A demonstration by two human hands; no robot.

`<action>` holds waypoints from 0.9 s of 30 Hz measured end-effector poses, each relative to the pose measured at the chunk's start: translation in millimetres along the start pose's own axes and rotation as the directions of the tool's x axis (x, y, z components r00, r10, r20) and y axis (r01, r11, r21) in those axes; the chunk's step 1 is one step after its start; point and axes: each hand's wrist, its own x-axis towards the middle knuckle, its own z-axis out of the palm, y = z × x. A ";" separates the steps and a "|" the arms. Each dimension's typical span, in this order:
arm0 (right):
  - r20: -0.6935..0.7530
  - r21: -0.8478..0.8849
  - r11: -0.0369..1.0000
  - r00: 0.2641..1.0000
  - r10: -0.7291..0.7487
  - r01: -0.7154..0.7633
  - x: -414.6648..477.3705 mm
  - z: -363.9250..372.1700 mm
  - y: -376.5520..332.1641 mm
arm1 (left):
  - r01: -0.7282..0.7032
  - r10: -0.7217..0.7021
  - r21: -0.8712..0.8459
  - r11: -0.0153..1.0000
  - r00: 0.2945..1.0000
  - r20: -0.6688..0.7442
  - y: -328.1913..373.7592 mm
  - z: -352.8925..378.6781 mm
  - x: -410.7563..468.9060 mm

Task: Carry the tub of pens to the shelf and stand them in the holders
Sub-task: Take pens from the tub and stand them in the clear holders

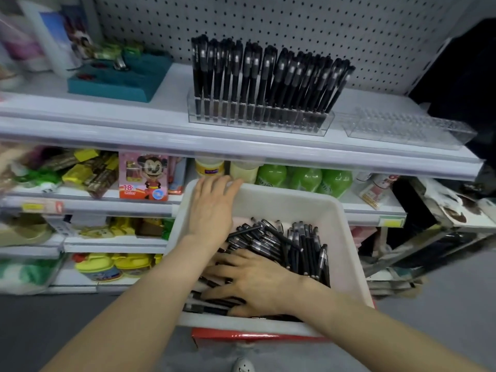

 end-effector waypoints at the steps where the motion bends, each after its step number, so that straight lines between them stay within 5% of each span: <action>1: 0.001 -0.014 1.000 1.000 0.020 -0.020 1.6 1.3 -0.1 | -0.002 0.002 0.006 1.000 1.000 0.003 -0.7 -0.1 0.1; 6: -0.106 -0.084 0.968 0.968 0.227 -0.237 -3.3 -0.7 8.5 | 0.012 -0.012 0.011 1.000 1.000 0.017 1.5 0.3 3.6; 12: -0.317 -0.066 0.863 0.831 0.458 -0.501 -17.3 1.2 26.0 | 0.015 -0.015 0.011 1.000 1.000 0.019 0.4 -2.4 1.4; 20: -0.099 -0.057 0.931 0.930 0.354 -0.361 -11.8 9.5 20.8 | 0.013 -0.013 0.000 1.000 1.000 -0.004 -0.9 0.6 1.3; 27: -0.192 -0.123 0.717 0.726 0.661 -0.686 -15.1 1.0 23.3 | 0.030 -0.030 -0.004 1.000 0.999 -0.012 -0.5 3.0 3.5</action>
